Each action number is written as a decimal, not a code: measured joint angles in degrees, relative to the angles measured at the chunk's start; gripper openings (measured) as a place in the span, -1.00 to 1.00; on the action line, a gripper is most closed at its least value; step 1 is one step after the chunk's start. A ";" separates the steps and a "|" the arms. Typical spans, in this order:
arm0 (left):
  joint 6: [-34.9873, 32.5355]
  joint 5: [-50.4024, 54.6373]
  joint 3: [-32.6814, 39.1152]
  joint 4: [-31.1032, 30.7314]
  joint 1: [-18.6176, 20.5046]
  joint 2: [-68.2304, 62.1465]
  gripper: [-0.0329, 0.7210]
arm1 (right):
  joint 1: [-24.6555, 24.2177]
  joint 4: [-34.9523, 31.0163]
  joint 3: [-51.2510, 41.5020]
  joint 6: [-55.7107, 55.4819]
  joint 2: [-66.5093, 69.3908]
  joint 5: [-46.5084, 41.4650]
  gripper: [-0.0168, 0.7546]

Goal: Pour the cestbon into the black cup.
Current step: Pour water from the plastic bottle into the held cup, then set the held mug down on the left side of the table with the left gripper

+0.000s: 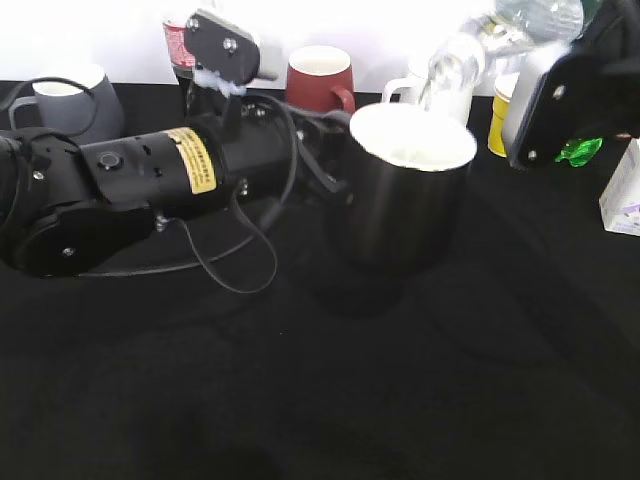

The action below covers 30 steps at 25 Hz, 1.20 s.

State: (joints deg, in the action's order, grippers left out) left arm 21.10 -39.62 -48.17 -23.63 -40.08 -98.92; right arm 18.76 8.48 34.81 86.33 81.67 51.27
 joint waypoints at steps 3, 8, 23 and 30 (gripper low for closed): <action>0.06 -7.28 0.00 0.27 0.97 -0.05 -0.73 | 0.00 0.00 0.00 -19.17 0.00 0.00 0.30; 0.06 -10.54 0.00 0.48 8.58 -0.05 -0.73 | 0.00 -0.11 0.00 -60.66 0.00 0.00 0.30; -13.88 -24.63 9.39 14.58 28.48 -11.38 -0.72 | 0.00 -0.17 0.00 -78.40 1.01 -2.77 0.30; -14.55 -27.68 7.65 16.25 28.54 -18.83 -0.70 | 0.00 -0.04 0.00 -78.40 1.01 -2.77 0.30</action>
State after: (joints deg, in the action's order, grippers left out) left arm 6.54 -67.30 -40.53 -7.37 -11.54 -117.75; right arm 18.76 8.44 34.81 7.93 82.68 48.50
